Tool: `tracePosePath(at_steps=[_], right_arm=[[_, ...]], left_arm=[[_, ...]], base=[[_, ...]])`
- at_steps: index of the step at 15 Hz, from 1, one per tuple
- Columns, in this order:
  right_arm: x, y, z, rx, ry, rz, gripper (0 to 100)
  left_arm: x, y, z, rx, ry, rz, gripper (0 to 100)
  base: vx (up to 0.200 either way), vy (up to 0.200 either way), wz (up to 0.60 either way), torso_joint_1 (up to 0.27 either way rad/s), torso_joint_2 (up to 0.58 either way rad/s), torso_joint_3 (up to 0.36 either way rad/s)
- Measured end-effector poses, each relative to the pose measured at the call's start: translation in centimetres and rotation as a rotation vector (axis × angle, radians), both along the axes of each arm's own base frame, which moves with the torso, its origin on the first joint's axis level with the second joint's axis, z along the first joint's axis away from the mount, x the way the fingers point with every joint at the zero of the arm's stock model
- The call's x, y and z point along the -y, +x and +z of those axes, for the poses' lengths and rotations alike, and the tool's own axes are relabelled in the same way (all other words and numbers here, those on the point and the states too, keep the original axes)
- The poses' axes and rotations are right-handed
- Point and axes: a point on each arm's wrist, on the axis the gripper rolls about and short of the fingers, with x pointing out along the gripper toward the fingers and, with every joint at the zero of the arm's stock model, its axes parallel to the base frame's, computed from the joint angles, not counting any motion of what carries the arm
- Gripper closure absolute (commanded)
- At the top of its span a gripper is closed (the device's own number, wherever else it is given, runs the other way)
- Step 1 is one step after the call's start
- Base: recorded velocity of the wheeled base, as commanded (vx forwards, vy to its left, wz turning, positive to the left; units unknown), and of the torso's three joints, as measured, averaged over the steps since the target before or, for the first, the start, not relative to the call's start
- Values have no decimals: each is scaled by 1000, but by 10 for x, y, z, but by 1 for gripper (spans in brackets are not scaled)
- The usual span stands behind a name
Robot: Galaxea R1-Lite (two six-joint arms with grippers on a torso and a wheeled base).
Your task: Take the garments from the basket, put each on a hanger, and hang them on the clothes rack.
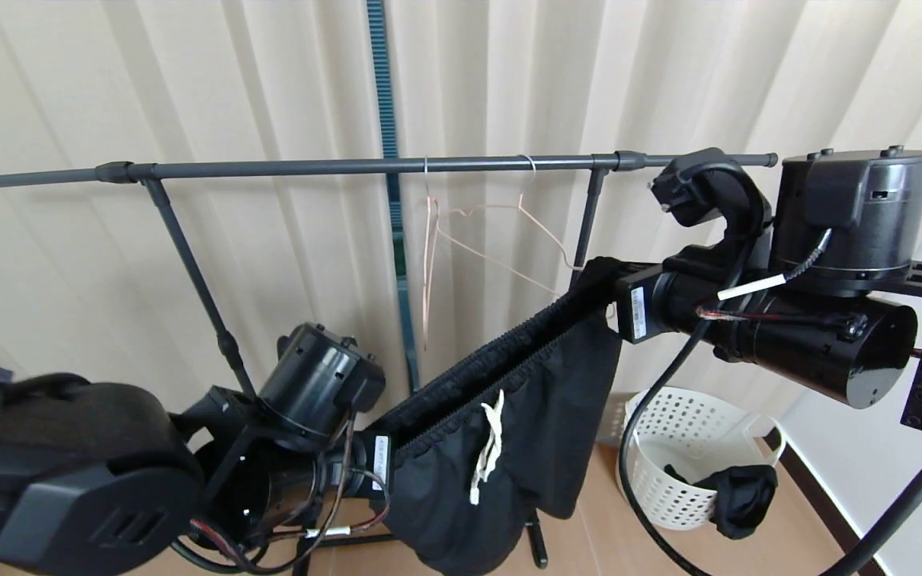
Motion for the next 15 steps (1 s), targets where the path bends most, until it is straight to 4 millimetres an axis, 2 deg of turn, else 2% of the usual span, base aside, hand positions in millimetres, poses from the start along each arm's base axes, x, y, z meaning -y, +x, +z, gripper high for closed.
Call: tracePosePath(at_steps=[3, 6, 10, 15], right_arm=[[3, -5, -13, -93, -93, 9, 100], [7, -11, -21, -141, -192, 28, 100], [19, -5, -23, -153, -223, -12, 100], [58, 17, -18, -142, -252, -150, 100]], left_arm=[[-4, -3, 40, -58, 65, -4, 100], [-12, -10, 64, -117, 153, 16, 100], [-30, -15, 65, -131, 180, 70, 100], [-68, -17, 61, -157, 189, 166, 100]], base=[[0, 0, 0, 0, 0, 0], [0, 0, 0, 0, 0, 0], [0, 0, 0, 0, 0, 0], [0, 0, 0, 0, 0, 0]])
